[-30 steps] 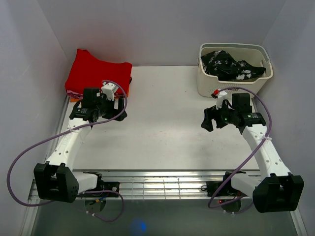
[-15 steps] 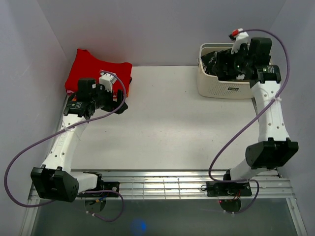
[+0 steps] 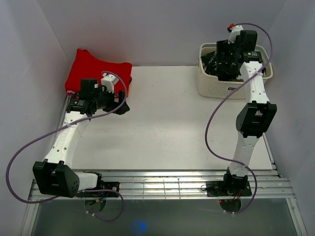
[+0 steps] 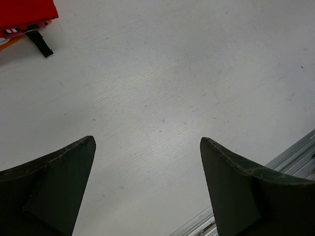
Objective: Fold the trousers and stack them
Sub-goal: Grab the trousers from the pile
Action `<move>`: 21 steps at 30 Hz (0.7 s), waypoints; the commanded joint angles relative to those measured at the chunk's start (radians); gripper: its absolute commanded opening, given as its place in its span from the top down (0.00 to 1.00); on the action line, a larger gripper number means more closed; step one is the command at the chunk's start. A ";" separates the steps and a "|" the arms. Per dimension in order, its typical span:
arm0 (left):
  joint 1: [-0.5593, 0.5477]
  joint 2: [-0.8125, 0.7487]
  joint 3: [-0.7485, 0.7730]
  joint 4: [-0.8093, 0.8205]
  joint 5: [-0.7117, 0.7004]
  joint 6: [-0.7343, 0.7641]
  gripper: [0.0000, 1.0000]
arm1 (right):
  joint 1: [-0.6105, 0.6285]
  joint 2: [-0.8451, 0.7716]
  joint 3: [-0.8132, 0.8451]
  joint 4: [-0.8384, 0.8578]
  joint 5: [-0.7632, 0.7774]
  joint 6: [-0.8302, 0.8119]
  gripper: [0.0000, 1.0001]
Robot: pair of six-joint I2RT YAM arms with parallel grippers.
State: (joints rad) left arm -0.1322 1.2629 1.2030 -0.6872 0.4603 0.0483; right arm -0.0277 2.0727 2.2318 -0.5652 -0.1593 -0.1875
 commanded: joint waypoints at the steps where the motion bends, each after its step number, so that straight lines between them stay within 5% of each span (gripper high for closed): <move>1: 0.000 -0.010 -0.019 0.002 0.023 -0.010 0.02 | 0.000 0.067 0.046 0.122 0.081 0.014 0.10; 13: 0.002 0.016 -0.037 -0.005 -0.008 -0.013 0.02 | -0.015 0.297 0.072 0.152 0.047 0.019 0.06; 16: 0.002 0.024 -0.028 -0.006 -0.014 -0.013 0.02 | -0.017 0.296 0.083 0.163 0.056 -0.001 0.34; 17: 0.002 0.026 -0.025 -0.006 -0.012 -0.013 0.02 | -0.018 0.284 0.089 0.165 0.060 -0.007 0.58; 20: 0.003 0.024 -0.016 -0.006 -0.011 -0.014 0.02 | -0.021 0.235 0.107 0.194 0.108 -0.024 0.92; 21: 0.002 0.023 -0.014 -0.006 -0.012 -0.015 0.02 | -0.024 0.215 0.103 0.208 0.124 -0.024 0.92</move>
State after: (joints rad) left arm -0.1322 1.3006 1.1671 -0.6903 0.4507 0.0399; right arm -0.0368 2.3470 2.2833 -0.4419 -0.1097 -0.1944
